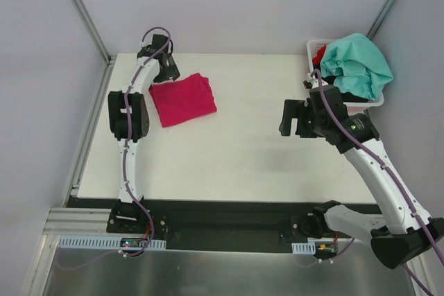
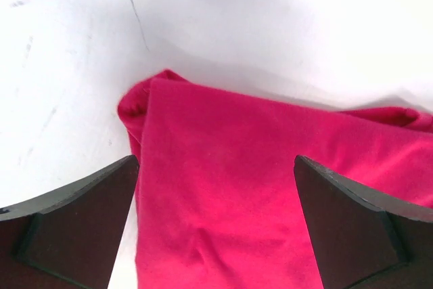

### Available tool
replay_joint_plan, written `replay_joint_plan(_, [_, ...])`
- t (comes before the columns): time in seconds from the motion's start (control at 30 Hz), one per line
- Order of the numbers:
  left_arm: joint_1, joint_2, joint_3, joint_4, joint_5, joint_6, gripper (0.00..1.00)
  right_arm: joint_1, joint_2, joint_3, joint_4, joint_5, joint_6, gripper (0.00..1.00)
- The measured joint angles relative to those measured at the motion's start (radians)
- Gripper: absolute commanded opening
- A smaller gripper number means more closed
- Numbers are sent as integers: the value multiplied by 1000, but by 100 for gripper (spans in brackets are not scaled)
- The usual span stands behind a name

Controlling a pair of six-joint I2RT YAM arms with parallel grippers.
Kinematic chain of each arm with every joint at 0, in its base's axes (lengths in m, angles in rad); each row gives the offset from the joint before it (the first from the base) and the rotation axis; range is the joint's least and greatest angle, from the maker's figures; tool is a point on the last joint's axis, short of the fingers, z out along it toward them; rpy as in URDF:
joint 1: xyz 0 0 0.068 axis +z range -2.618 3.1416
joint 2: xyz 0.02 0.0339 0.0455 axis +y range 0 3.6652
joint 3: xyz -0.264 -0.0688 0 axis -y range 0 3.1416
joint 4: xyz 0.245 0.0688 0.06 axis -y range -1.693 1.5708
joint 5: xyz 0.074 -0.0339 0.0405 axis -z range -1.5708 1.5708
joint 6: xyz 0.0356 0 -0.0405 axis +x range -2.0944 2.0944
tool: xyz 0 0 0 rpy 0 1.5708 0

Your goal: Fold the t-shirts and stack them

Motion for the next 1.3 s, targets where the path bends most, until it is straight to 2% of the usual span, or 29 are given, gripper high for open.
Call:
replay_joint_plan(0.17, [13,-45,7,40,2,27,99,0,-11,1,-34,-4,-8,96])
replay_joint_plan(0.3, [-26,-179,-19,48,75,24,99,0,-40,1,-42,-19,-2,96])
replay_joint_plan(0.43, [-146,-386,-100,92,215,20,99,5,-55,1,-42,-46,13,96])
replay_joint_plan(0.53, [-248,-462,-159,124,347,19,99,14,-61,1,-42,-51,20,96])
replay_joint_plan(0.67, [-348,-443,-295,193,535,17,99,23,-83,0,-43,-54,30,96])
replay_joint_plan(0.87, [-358,-321,-491,243,669,-19,99,27,-133,0,-53,-53,42,96])
replay_joint_plan(1.3, [-350,-251,-472,340,690,-50,99,30,-160,0,-85,-52,45,96])
